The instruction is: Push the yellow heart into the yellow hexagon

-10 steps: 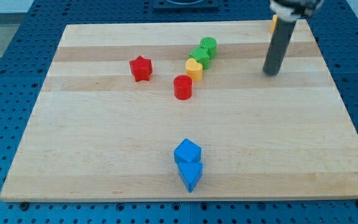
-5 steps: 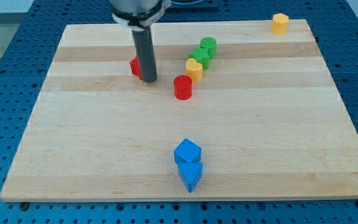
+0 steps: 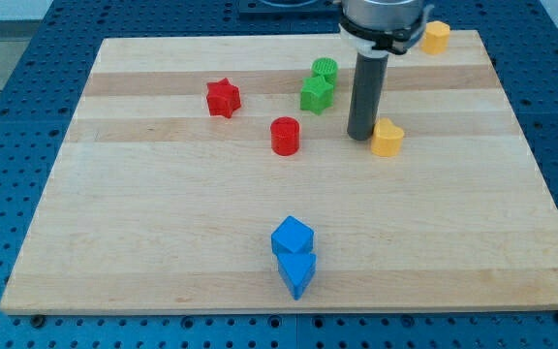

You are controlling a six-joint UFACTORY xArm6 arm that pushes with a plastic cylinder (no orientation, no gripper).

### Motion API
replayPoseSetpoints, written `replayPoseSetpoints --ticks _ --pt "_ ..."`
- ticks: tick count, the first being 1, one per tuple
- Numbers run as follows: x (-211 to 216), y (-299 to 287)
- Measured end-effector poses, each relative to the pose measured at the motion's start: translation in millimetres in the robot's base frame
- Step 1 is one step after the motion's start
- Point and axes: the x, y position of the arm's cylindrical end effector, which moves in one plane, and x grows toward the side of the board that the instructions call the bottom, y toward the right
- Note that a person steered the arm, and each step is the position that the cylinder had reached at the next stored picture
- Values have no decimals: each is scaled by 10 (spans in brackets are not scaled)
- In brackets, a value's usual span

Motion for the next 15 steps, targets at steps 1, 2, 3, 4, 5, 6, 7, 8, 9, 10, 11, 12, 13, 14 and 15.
replayPoseSetpoints --ticks 1,2,3,4,5,6,7,8,9,10,11,12,13,14,15 --pt "392 -166" --pt "301 101" --pt "84 319" --pt "-226 473" --pt "-150 504" --pt "274 536" --pt "110 614" --pt "-182 619" --pt "-434 742" --pt "-707 896" --pt "-734 879" --pt "-455 1059" --pt "-585 1308" --pt "-775 1255" --pt "-795 1218"
